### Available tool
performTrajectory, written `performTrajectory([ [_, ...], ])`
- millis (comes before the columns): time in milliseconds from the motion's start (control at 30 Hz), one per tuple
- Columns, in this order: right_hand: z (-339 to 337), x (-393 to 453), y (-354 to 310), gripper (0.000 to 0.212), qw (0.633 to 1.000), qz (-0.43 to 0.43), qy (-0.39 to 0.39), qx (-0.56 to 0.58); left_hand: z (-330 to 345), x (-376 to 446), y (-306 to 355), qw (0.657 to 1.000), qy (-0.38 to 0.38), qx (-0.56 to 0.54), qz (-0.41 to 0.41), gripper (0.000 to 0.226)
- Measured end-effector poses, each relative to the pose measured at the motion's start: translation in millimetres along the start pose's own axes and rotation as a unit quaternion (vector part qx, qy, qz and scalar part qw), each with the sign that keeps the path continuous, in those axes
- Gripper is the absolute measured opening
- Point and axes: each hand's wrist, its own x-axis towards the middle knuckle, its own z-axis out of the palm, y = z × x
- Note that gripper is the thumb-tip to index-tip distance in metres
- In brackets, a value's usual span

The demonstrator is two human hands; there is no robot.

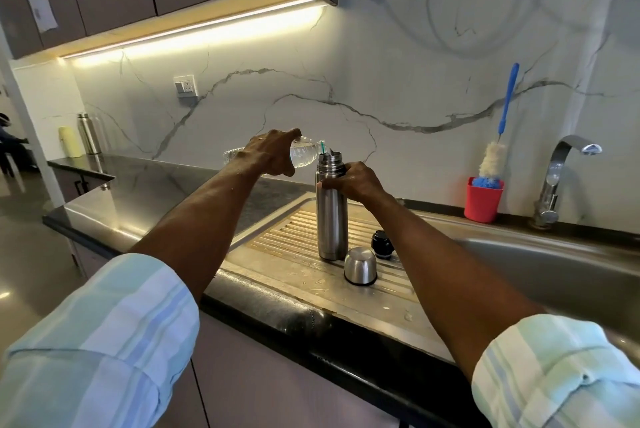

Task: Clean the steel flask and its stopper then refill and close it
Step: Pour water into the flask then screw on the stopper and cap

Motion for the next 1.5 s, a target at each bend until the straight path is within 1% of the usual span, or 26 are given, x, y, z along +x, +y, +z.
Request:
performTrajectory([
  [133,-0.1,0.6,-0.4,0.041,1.000,0.002,0.000,0.005,-1.5,2.6,-0.3,1.000,-0.002,0.005,-0.003,0.082],
  [600,0.6,3.6,-0.3,0.036,1.000,0.005,0.001,0.003,-2.8,7.0,-1.3,1.000,0.004,0.026,0.010,0.080],
  [700,0.9,4.4,-1.0,0.041,1.000,0.008,0.003,0.000,-3.0,7.5,-1.6,0.999,0.007,0.035,0.015,0.079],
  [833,1.6,4.0,-1.5,0.041,1.000,0.007,0.000,0.006,-2.5,9.6,-2.6,0.999,0.005,0.042,0.019,0.078],
  [900,1.2,3.3,-2.4,0.038,1.000,0.004,-0.003,0.009,-3.4,10.0,-2.4,0.999,0.002,0.045,0.019,0.079],
  [1000,-0.5,2.8,-3.2,0.027,1.000,0.001,-0.011,0.016,-5.0,9.6,-1.7,0.999,-0.001,0.049,0.016,0.079],
  [1200,0.7,2.9,-4.2,0.025,1.000,-0.002,-0.015,0.025,-4.3,9.7,-1.0,0.998,-0.001,0.057,0.015,0.079],
  [1500,3.9,10.6,-1.6,0.035,0.999,0.009,-0.022,0.024,-9.6,11.0,2.5,0.996,0.000,0.085,0.024,0.079],
])
